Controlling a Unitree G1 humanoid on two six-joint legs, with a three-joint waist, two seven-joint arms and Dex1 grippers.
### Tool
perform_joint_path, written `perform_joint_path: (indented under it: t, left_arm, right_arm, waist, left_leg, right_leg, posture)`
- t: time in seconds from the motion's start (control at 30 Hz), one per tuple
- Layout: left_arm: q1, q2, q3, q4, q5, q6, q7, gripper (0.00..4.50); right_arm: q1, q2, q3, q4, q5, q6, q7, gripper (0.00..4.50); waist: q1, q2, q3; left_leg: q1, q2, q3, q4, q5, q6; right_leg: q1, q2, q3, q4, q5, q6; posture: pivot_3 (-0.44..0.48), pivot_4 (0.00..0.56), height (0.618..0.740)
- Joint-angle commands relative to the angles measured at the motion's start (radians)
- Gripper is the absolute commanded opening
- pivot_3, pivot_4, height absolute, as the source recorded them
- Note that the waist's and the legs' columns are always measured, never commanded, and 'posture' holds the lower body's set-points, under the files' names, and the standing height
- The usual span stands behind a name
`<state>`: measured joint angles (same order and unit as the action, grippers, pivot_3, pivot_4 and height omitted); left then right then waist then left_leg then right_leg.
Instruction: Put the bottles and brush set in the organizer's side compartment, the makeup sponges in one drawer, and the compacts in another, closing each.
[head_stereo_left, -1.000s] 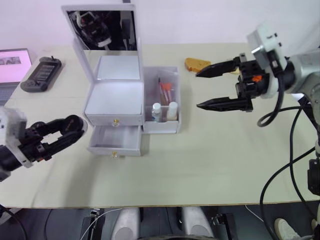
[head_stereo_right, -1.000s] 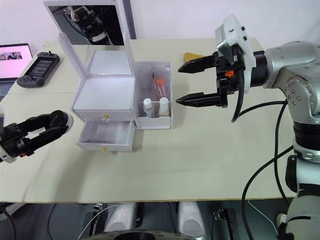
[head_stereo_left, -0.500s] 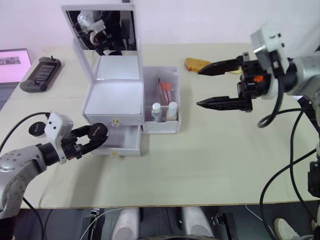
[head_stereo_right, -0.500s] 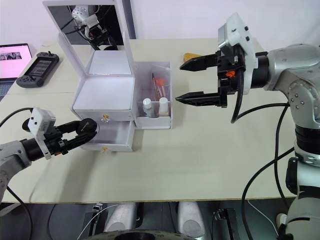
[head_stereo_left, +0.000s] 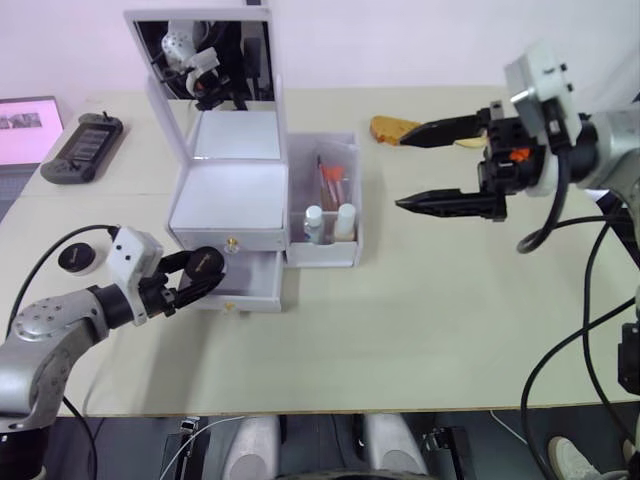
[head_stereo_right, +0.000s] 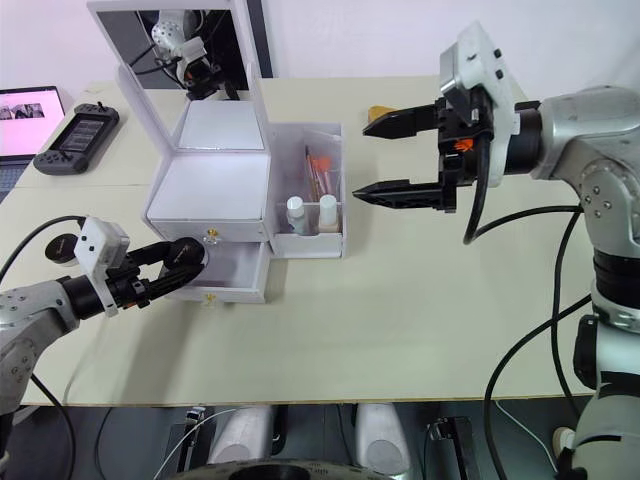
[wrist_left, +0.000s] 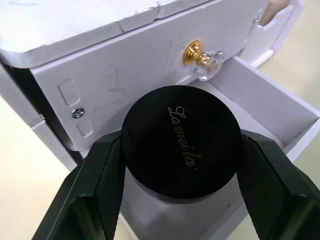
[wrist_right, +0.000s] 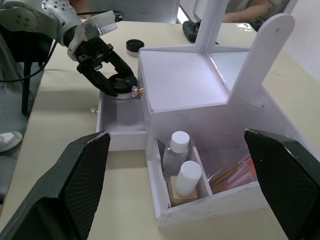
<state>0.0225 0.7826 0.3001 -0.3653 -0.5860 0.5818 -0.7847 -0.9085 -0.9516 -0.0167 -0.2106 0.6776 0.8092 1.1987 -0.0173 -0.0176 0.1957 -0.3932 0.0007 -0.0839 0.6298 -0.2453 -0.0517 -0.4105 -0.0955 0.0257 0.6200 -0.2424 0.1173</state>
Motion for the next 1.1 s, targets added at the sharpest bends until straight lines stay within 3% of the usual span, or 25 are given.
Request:
perform_joint_path:
  t: [0.03, 0.07, 0.13, 0.2, 0.63, 0.87, 1.03, 1.1]
  left_arm:
    - [-0.023, 0.006, 0.010, -0.011, 0.005, -0.015, 0.000, 2.65]
    - [-0.026, 0.004, 0.010, -0.009, 0.004, -0.013, 0.000, 2.65]
    - [-0.042, -0.002, 0.013, -0.001, -0.004, -0.003, 0.007, 3.71]
    - [-0.049, -0.005, 0.015, -0.004, -0.017, 0.012, 0.008, 4.47]
    - [0.014, 0.014, 0.153, -0.084, -0.142, 0.096, -0.012, 4.47]
    - [0.229, 0.012, 0.496, -0.107, -0.294, 0.130, -0.093, 4.47]
    - [0.369, -0.052, 0.660, 0.055, -0.242, 0.056, -0.093, 4.47]
    - [0.461, -0.083, 0.684, 0.127, -0.153, -0.043, -0.131, 4.47]
  right_arm:
    - [-0.026, -0.016, -0.029, -0.002, -0.004, -0.019, 0.007, 4.50]
    - [-0.028, -0.017, -0.029, -0.001, -0.005, -0.020, 0.008, 4.50]
    - [-0.030, -0.018, -0.029, 0.000, -0.006, -0.020, 0.011, 4.50]
    - [-0.029, -0.020, -0.031, 0.000, -0.005, -0.020, 0.012, 4.50]
    - [-0.019, -0.013, -0.026, 0.007, 0.000, -0.026, 0.029, 4.50]
    - [0.044, 0.036, 0.016, 0.145, -0.088, -0.183, 0.086, 4.50]
    - [0.095, 0.084, -0.009, 0.224, -0.150, -0.321, 0.071, 4.50]
    - [0.131, 0.087, -0.025, 0.250, -0.166, -0.351, 0.057, 4.50]
  waist:
    - [0.000, 0.000, 0.000]
    - [0.000, 0.000, 0.000]
    - [0.000, 0.000, 0.000]
    - [0.001, 0.000, 0.000]
    - [-0.001, 0.000, 0.000]
    - [-0.010, -0.001, 0.000]
    - [-0.006, 0.000, 0.000]
    - [-0.007, -0.001, 0.000]
  left_leg:
    - [0.000, 0.000, 0.000, 0.000, 0.000, 0.000]
    - [0.000, 0.000, 0.000, 0.000, 0.000, 0.000]
    - [0.000, 0.000, 0.000, 0.000, 0.000, 0.000]
    - [0.000, 0.000, 0.000, 0.000, 0.000, 0.000]
    - [0.000, 0.000, 0.000, 0.000, 0.000, 0.000]
    - [0.000, 0.000, 0.000, 0.000, 0.000, 0.000]
    - [0.001, 0.000, 0.000, 0.000, 0.000, 0.000]
    - [0.001, 0.000, 0.000, 0.000, 0.000, 0.000]
  right_leg:
    - [0.000, 0.000, 0.000, 0.000, 0.000, 0.000]
    - [0.000, 0.000, 0.000, 0.000, 0.000, 0.000]
    - [0.000, 0.000, 0.000, 0.000, 0.000, 0.000]
    - [0.000, 0.000, 0.000, 0.000, 0.000, 0.000]
    - [0.000, 0.000, 0.000, 0.000, 0.000, 0.000]
    - [0.000, 0.000, 0.000, 0.000, -0.001, -0.002]
    - [0.000, 0.000, 0.000, 0.001, -0.001, -0.002]
    - [0.000, 0.000, 0.000, 0.000, -0.001, -0.002]
  posture:
    - [0.000, 0.150, 0.740]
    - [0.000, 0.150, 0.740]
    - [0.000, 0.150, 0.740]
    - [0.000, 0.150, 0.740]
    - [0.000, 0.150, 0.740]
    - [0.000, 0.150, 0.740]
    - [0.000, 0.150, 0.740]
    - [0.000, 0.150, 0.740]
